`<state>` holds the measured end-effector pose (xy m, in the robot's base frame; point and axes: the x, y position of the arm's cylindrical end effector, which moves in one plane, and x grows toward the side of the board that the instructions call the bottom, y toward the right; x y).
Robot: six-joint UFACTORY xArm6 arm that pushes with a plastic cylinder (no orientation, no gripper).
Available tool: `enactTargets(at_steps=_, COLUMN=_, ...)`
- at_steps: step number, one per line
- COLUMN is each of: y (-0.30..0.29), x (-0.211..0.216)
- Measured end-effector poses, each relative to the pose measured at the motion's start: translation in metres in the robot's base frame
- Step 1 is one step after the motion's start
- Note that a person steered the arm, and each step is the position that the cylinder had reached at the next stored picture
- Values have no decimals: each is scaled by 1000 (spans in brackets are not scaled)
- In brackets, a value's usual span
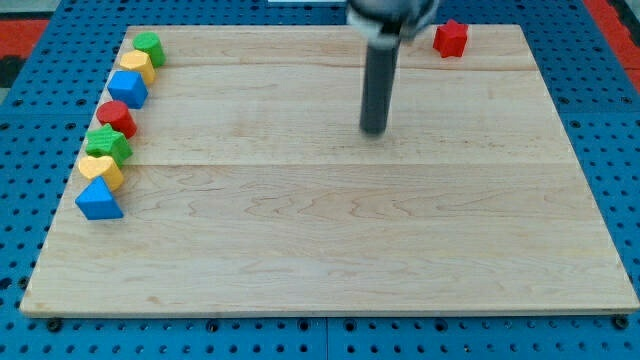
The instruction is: Move the triangle parallel to the right of the green star
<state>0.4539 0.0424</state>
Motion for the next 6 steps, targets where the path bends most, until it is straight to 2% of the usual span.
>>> enactTargets(at_steps=1, y=-91, x=123)
enactTargets(at_steps=2, y=-200, x=162)
enactTargets(at_steps=3, y=-316, x=133)
enactTargets(at_steps=4, y=-321, x=87)
enactTargets(at_steps=6, y=-294, x=58)
